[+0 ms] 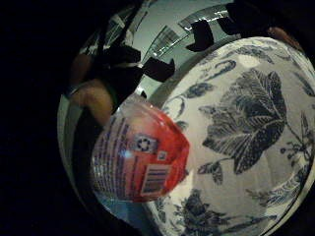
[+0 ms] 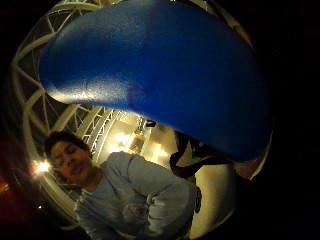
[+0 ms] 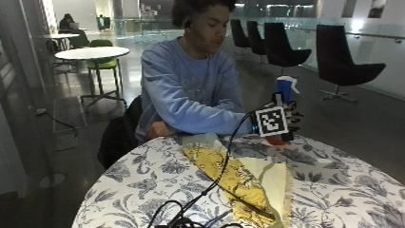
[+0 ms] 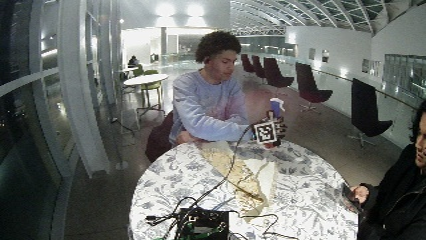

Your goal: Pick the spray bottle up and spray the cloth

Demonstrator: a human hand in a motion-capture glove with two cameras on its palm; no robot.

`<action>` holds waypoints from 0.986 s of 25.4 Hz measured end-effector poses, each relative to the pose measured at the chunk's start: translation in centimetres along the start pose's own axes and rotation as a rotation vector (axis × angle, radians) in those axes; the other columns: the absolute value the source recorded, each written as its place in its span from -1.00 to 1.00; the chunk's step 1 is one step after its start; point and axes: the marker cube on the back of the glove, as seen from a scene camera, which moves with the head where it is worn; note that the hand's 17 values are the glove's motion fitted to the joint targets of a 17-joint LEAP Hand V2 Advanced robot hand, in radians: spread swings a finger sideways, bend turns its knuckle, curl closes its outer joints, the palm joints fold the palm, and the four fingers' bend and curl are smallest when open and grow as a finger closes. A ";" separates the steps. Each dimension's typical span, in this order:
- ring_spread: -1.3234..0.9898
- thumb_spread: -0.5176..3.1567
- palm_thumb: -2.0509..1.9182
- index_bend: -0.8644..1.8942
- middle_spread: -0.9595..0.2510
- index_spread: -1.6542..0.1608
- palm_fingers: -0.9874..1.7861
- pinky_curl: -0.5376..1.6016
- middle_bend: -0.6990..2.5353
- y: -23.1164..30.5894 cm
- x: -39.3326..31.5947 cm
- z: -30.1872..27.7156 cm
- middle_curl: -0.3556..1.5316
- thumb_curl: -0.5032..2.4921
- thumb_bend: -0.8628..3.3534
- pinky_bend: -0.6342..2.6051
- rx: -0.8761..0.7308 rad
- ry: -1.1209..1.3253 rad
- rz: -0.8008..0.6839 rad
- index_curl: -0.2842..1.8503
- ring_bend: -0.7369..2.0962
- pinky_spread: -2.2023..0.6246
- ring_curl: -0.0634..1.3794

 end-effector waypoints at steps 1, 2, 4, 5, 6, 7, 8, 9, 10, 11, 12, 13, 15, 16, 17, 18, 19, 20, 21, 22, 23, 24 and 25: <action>0.11 -0.17 0.43 -0.25 0.48 0.57 0.38 -0.26 -0.35 0.1 0.4 0.1 -0.09 -0.33 -0.60 -0.54 0.002 0.013 0.002 -0.37 -0.18 0.73 -0.35; 0.11 -0.17 0.43 -0.25 0.48 0.57 0.38 -0.27 -0.35 0.3 0.7 0.2 -0.09 -0.34 -0.60 -0.54 -0.006 0.021 0.005 -0.37 -0.18 0.73 -0.35; 0.11 -0.17 0.43 -0.25 0.48 0.57 0.38 -0.28 -0.35 1.1 1.2 0.4 -0.09 -0.34 -0.60 -0.54 -0.051 0.032 0.013 -0.37 -0.18 0.73 -0.35; 0.11 -0.16 0.43 -0.25 0.48 0.57 0.37 -0.28 -0.35 1.5 1.4 0.4 -0.09 -0.34 -0.60 -0.54 -0.074 0.039 0.017 -0.37 -0.18 0.73 -0.35; 0.11 -0.16 0.43 -0.25 0.48 0.57 0.37 -0.28 -0.35 1.7 1.5 0.5 -0.09 -0.35 -0.60 -0.54 -0.090 0.043 0.020 -0.37 -0.18 0.73 -0.35; 0.11 -0.16 0.42 -0.25 0.48 0.57 0.37 -0.29 -0.35 1.9 1.4 0.5 -0.09 -0.35 -0.60 -0.54 -0.101 0.040 0.022 -0.36 -0.18 0.73 -0.35; 0.11 -0.16 0.42 -0.26 0.48 0.57 0.37 -0.29 -0.35 2.1 1.1 0.5 -0.09 -0.35 -0.60 -0.53 -0.106 0.031 0.022 -0.36 -0.18 0.73 -0.35; 0.11 -0.16 0.42 -0.26 0.49 0.56 0.36 -0.29 -0.34 2.2 0.7 0.3 -0.09 -0.35 -0.60 -0.53 -0.104 0.020 0.021 -0.36 -0.18 0.73 -0.36; 0.11 -0.16 0.42 -0.27 0.49 0.56 0.31 -0.29 -0.34 2.4 0.3 0.0 -0.09 -0.36 -0.60 -0.53 -0.093 0.008 0.017 -0.37 -0.20 0.73 -0.36; 0.11 -0.16 0.42 -0.28 0.49 0.55 0.30 -0.28 -0.34 2.6 -0.3 -0.5 -0.09 -0.36 -0.61 -0.52 -0.074 -0.003 0.011 -0.37 -0.20 0.73 -0.35; 0.11 -0.16 0.41 -0.29 0.49 0.55 0.25 -0.28 -0.34 2.9 -0.9 -1.3 -0.09 -0.37 -0.61 -0.52 -0.054 -0.009 0.002 -0.37 -0.20 0.73 -0.35; 0.11 -0.17 0.39 -0.30 0.49 0.54 0.21 -0.27 -0.35 3.5 -1.5 -2.4 -0.10 -0.38 -0.62 -0.51 -0.040 -0.004 -0.007 -0.38 -0.20 0.73 -0.34; 0.11 -0.17 0.35 -0.31 0.50 0.53 0.20 -0.27 -0.36 5.3 -2.4 -5.1 -0.10 -0.39 -0.63 -0.50 -0.042 0.050 -0.022 -0.38 -0.18 0.72 -0.33; 0.11 -0.17 0.34 -0.31 0.50 0.53 0.20 -0.27 -0.36 6.5 -2.6 -6.7 -0.10 -0.40 -0.63 -0.50 -0.047 0.095 -0.028 -0.39 -0.18 0.72 -0.34; 0.12 -0.17 0.34 -0.30 0.50 0.53 0.20 -0.27 -0.36 7.7 -2.9 -8.4 -0.11 -0.40 -0.62 -0.51 -0.047 0.144 -0.032 -0.40 -0.18 0.72 -0.35; 0.12 -0.17 0.34 -0.30 0.50 0.52 0.20 -0.27 -0.36 8.9 -3.2 -10.2 -0.11 -0.41 -0.62 -0.51 -0.037 0.192 -0.034 -0.41 -0.18 0.72 -0.35; 0.12 -0.17 0.33 -0.30 0.50 0.52 0.21 -0.27 -0.36 10.2 -3.5 -12.1 -0.11 -0.41 -0.62 -0.50 -0.019 0.236 -0.034 -0.41 -0.17 0.72 -0.36; 0.12 -0.17 0.33 -0.30 0.50 0.52 0.22 -0.27 -0.36 11.4 -3.9 -13.9 -0.11 -0.41 -0.61 -0.51 0.008 0.276 -0.031 -0.41 -0.17 0.72 -0.36; 0.12 -0.17 0.32 -0.30 0.50 0.51 0.22 -0.27 -0.35 12.8 -4.3 -15.6 -0.11 -0.42 -0.61 -0.51 0.038 0.311 -0.028 -0.42 -0.17 0.72 -0.36; 0.12 -0.17 0.32 -0.30 0.50 0.51 0.22 -0.27 -0.35 14.2 -4.8 -17.1 -0.11 -0.42 -0.61 -0.51 0.068 0.343 -0.026 -0.42 -0.16 0.72 -0.36; 0.12 -0.17 0.33 -0.29 0.50 0.51 0.23 -0.27 -0.35 15.7 -5.2 -18.3 -0.11 -0.42 -0.61 -0.51 0.092 0.376 -0.026 -0.42 -0.16 0.72 -0.36; 0.12 -0.16 0.33 -0.30 0.50 0.51 0.23 -0.27 -0.35 17.3 -5.6 -19.2 -0.11 -0.42 -0.60 -0.51 0.111 0.409 -0.026 -0.43 -0.15 0.72 -0.36; 0.12 -0.16 0.33 -0.30 0.50 0.51 0.24 -0.27 -0.34 18.9 -6.0 -20.1 -0.11 -0.42 -0.60 -0.51 0.126 0.443 -0.026 -0.43 -0.15 0.72 -0.36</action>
